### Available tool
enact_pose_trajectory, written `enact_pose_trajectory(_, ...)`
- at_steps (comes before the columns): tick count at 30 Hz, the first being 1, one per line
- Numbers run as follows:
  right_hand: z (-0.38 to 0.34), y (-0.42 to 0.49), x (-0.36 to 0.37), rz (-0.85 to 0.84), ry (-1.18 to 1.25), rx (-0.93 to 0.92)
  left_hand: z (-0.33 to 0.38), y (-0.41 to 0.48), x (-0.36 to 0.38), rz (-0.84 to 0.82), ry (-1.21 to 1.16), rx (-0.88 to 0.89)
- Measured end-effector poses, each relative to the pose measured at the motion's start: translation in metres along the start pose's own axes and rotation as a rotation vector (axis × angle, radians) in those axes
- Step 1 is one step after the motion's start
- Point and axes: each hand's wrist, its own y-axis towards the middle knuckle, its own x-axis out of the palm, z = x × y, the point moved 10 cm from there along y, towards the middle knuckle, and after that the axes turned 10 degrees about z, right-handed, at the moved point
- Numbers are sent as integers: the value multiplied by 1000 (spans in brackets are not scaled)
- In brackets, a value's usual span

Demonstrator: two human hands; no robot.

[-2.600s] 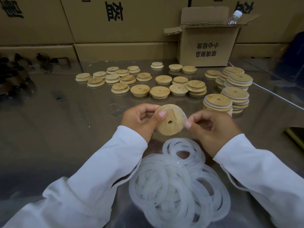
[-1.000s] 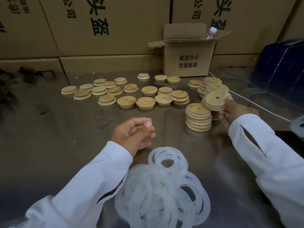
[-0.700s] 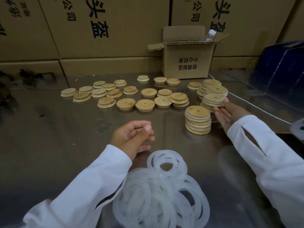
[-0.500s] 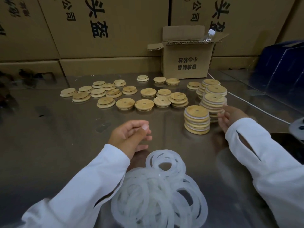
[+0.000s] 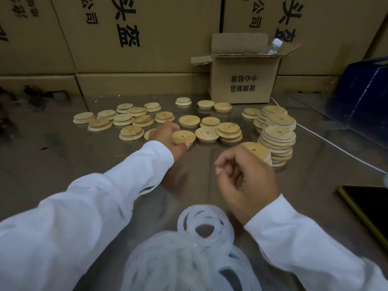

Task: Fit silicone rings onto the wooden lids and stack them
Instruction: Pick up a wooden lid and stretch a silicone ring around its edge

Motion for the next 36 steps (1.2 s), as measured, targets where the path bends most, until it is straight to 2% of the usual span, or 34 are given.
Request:
enact_pose_trajectory(3,6,-6,10,-60,27,12,-5,23,19,-5,78,-36)
enact_pose_trajectory(6,15,-6,12,-68,58,50,-2,35,41,-87,364,70)
enact_pose_trajectory(8,17,-5,14,-77,65,54,-1,40,50,-129,473,107)
enact_pose_trajectory(13,20,-5,17,-79,72,66,5,46,47,-53,521,171)
enact_pose_trajectory(15,23,-5,18,-80,81,90,4,42,36,-7,379,139)
enact_pose_trajectory(18,27,-8,24,-153,74,127,6,30,16,15,-93,28)
enact_pose_trajectory(20,31,-13,34,-271,46,154,3,17,5,-24,-489,-171)
enact_pose_trajectory(22,32,-18,44,-371,-1,160,-2,-6,2,-125,-845,-471)
enact_pose_trajectory(24,33,-21,46,-403,-8,176,2,-31,0,-270,-1061,-623)
enact_pose_trajectory(26,33,-22,45,-407,-2,185,4,-55,-7,-391,-1153,-666)
enact_pose_trajectory(29,30,-25,45,-457,-36,167,3,-88,-19,-486,-1194,-681)
enact_pose_trajectory(32,25,-29,48,-520,-76,135,-3,-109,-23,-507,-1185,-647)
enact_pose_trajectory(36,19,-32,52,-565,-124,108,-13,-115,-19,-444,-1122,-545)
